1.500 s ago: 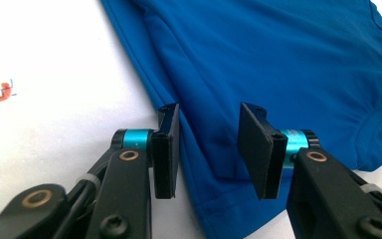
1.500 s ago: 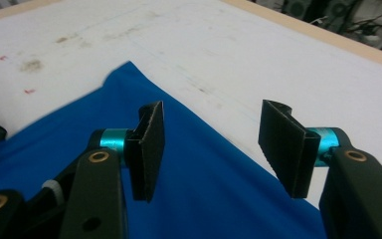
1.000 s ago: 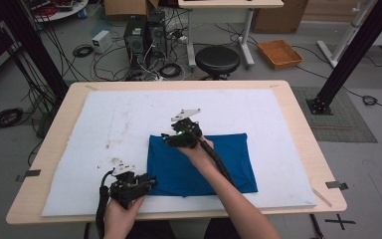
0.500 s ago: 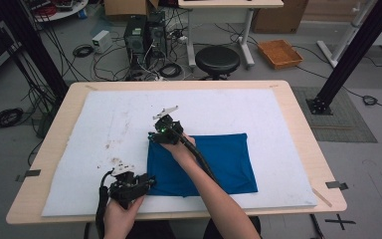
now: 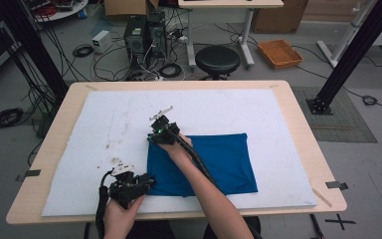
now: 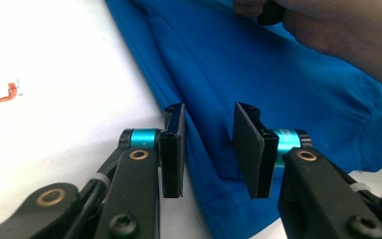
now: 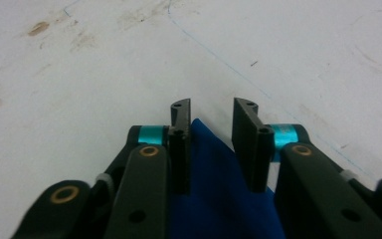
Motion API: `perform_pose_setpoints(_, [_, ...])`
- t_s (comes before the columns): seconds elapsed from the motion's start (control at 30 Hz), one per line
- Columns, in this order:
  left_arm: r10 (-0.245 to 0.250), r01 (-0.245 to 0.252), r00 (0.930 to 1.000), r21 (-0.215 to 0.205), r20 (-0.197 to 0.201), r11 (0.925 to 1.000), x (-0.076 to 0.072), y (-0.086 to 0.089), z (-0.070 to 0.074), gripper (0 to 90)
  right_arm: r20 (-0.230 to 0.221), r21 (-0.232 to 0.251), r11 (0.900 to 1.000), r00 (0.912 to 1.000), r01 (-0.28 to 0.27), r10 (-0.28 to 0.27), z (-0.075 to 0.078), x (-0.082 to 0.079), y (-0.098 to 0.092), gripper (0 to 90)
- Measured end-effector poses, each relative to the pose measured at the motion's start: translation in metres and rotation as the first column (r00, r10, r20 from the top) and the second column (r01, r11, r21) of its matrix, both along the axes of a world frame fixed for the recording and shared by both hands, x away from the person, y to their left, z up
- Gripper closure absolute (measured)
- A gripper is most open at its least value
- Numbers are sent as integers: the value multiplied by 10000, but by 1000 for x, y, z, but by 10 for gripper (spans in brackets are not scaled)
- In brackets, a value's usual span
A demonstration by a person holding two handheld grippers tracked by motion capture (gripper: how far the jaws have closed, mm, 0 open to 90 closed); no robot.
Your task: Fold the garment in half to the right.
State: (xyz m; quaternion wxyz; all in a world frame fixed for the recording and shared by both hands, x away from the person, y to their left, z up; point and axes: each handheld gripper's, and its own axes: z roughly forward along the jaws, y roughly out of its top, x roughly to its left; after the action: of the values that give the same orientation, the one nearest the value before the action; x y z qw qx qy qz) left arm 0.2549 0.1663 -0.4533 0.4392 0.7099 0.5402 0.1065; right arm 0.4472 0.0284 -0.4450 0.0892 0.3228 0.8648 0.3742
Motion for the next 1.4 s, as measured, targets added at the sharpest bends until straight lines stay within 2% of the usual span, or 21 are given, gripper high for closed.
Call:
perform_pose_setpoints(0.1, [-30, 30, 10000, 24, 4, 10000, 1, 0, 0, 685, 9, 49, 9999, 9999, -104, 104, 0, 0, 0, 830])
perform_pose_setpoints(0.2, [-57, 57, 10000, -4, 64, 10000, 1, -1, 0, 728, 192, -122, 9997, 9996, -197, 199, 2, -3, 1, 865])
perform_pose_setpoints(0.53, [-158, 160, 9992, -66, 371, 9998, 1, -1, 7, 825, 437, 345, 9986, 9983, -410, 395, 21, -6, -10, 869])
perform_pose_setpoints(0.9, [-253, 244, 9982, 167, 546, 9996, 1, -6, 11, 857, 528, 920, 9947, 9978, -452, 404, 39, -7, -33, 869])
perform_pose_setpoints(1.07, [-200, 191, 9984, 185, 536, 9996, 1, -7, 11, 856, 500, 1057, 9935, 9980, -427, 376, 42, -7, -38, 869])
perform_pose_setpoints(1.1, [-161, 150, 9982, 191, 579, 9997, 1, -6, 11, 829, 510, 1048, 9935, 9979, -442, 390, 42, -7, -38, 869])
perform_pose_setpoints(1.13, [-76, 66, 9985, 177, 539, 9998, 0, -6, 10, 750, 493, 1054, 9934, 9980, -444, 394, 42, -8, -38, 869])
perform_pose_setpoints(1.27, [-28, 20, 9993, 208, 368, 9998, 0, -5, 7, 587, 529, 1081, 9931, 9978, -463, 407, 43, -8, -39, 869])
perform_pose_setpoints(1.4, [-87, 79, 9999, 548, 150, 9985, 1, -8, 2, 568, 573, 1135, 9924, 9975, -465, 402, 45, -9, -41, 869])
